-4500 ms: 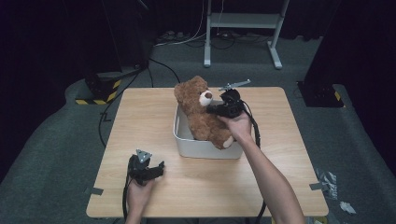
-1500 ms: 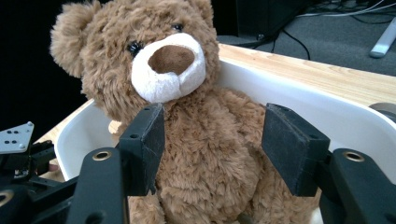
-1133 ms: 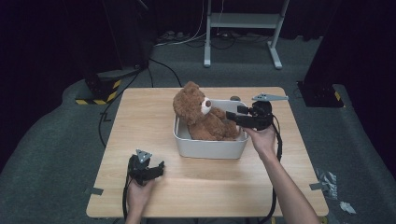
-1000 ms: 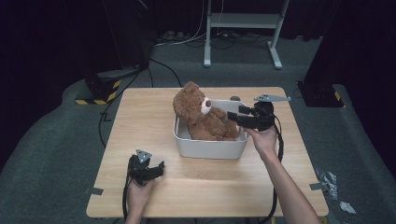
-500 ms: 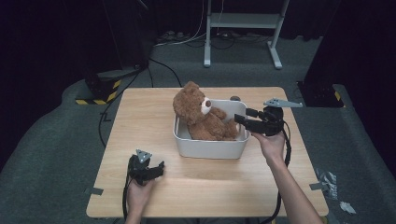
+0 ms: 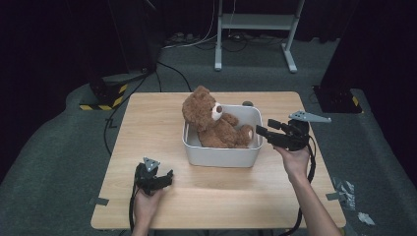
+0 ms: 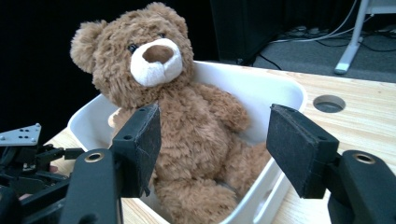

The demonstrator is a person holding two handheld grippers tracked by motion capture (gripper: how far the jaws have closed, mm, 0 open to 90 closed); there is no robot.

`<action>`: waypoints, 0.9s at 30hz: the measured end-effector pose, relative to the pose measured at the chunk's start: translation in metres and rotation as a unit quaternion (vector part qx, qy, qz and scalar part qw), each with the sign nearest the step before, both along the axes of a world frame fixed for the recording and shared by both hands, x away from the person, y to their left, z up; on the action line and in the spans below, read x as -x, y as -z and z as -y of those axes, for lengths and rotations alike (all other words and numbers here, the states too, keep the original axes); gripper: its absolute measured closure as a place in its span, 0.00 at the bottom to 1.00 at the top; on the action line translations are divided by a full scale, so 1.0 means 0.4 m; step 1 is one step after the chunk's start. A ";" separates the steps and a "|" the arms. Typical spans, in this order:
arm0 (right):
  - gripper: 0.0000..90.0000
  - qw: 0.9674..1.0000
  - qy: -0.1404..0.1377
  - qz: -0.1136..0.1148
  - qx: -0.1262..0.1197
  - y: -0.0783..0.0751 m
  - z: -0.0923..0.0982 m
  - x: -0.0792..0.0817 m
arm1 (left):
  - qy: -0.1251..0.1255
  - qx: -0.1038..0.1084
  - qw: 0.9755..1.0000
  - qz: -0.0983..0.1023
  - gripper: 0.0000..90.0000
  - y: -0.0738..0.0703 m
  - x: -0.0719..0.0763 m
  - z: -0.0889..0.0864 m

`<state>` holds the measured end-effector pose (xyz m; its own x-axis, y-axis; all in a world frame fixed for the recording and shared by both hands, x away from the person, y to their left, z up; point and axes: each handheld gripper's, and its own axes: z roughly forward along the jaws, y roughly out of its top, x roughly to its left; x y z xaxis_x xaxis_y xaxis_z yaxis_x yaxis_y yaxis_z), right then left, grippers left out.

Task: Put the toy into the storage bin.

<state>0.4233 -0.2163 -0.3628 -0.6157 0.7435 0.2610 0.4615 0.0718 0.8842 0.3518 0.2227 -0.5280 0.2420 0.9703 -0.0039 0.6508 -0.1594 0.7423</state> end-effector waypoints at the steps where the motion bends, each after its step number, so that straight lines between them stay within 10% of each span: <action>1: 0.39 1.000 0.001 0.000 0.001 0.001 0.004 0.003 | 0.000 0.000 1.000 0.000 0.24 0.000 0.000 0.000; 27: 0.40 0.999 0.002 0.038 -0.023 0.028 0.066 0.061 | 0.003 0.001 1.000 0.001 0.24 0.000 0.000 0.001</action>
